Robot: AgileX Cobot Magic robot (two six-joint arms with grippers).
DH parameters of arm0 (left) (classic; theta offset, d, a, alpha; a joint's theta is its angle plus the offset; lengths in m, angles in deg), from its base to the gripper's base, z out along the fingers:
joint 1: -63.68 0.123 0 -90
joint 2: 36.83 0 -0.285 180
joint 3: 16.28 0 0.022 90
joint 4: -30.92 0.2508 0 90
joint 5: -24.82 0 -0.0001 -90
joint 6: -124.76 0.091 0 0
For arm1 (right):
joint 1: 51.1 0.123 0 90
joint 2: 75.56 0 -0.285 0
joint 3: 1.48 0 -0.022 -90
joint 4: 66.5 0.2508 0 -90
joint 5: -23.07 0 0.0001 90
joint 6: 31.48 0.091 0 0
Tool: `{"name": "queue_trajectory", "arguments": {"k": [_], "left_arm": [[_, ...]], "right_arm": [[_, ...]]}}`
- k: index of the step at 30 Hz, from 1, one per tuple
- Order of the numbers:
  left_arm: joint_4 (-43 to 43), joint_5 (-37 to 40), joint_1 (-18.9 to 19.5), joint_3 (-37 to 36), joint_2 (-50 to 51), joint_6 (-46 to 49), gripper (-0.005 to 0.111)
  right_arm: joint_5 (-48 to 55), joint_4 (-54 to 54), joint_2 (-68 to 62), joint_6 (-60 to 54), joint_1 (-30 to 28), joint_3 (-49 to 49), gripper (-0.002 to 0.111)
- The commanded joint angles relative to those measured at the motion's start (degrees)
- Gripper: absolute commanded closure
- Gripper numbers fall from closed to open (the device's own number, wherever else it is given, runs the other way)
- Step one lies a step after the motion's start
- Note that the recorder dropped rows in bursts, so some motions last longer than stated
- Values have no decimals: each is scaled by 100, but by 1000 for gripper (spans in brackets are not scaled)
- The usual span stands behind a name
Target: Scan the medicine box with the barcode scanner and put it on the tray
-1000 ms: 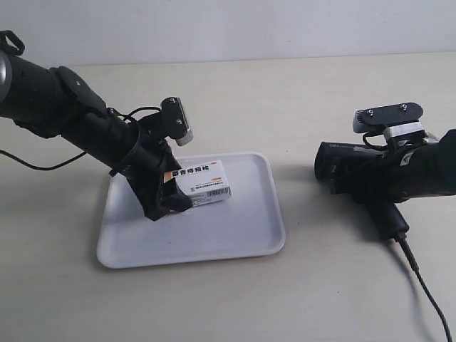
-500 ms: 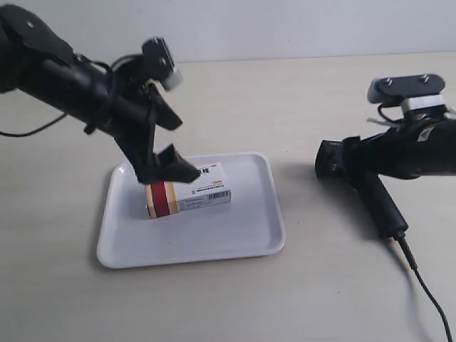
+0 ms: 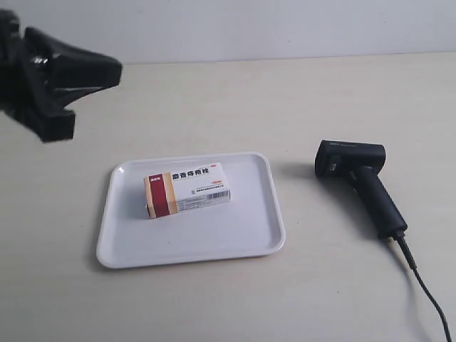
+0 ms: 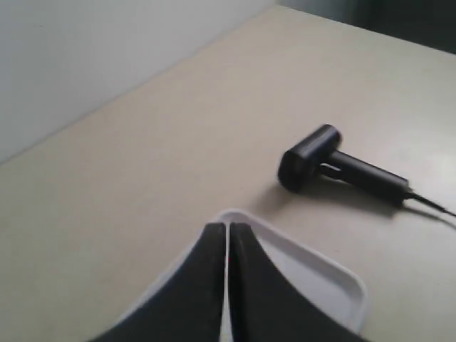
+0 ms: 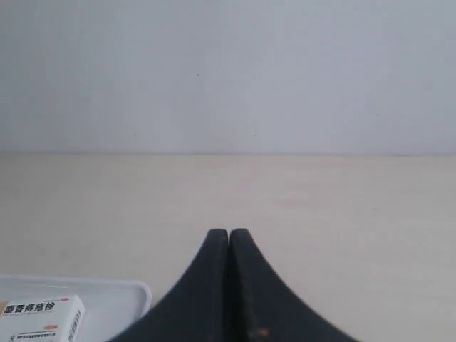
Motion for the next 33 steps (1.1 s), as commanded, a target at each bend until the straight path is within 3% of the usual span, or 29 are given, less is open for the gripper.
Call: {"name": "queue_trajectory", "arguments": {"k": [1, 6, 16, 19, 25, 29, 33], "left_arm": [[-1792, -926, 16, -1340, -1173, 1343, 103], [-1792, -553, 16, -2137, -2217, 1343, 103], [-1675, -566, 73, -2473, -3212, 1430, 103], [-1647, -724, 517, -2866, -4052, 1522, 103], [-1632, -1153, 1956, -3545, -5522, 1488, 103], [-1693, -1138, 2389, -3688, -5949, 1444, 103], [-1549, -1216, 2397, -3825, -6043, 1608, 103]], "right_arm": [[-23, 25, 1318, 13, -17, -537, 108], [250, 25, 2400, 13, -17, -556, 108], [255, 36, 3171, 13, -17, -556, 108], [255, 36, 3171, 13, -17, -556, 108], [378, 36, 3169, 13, -17, -556, 108], [378, 36, 3169, 13, -17, -556, 108], [378, 36, 3169, 13, -17, -556, 108]]}}
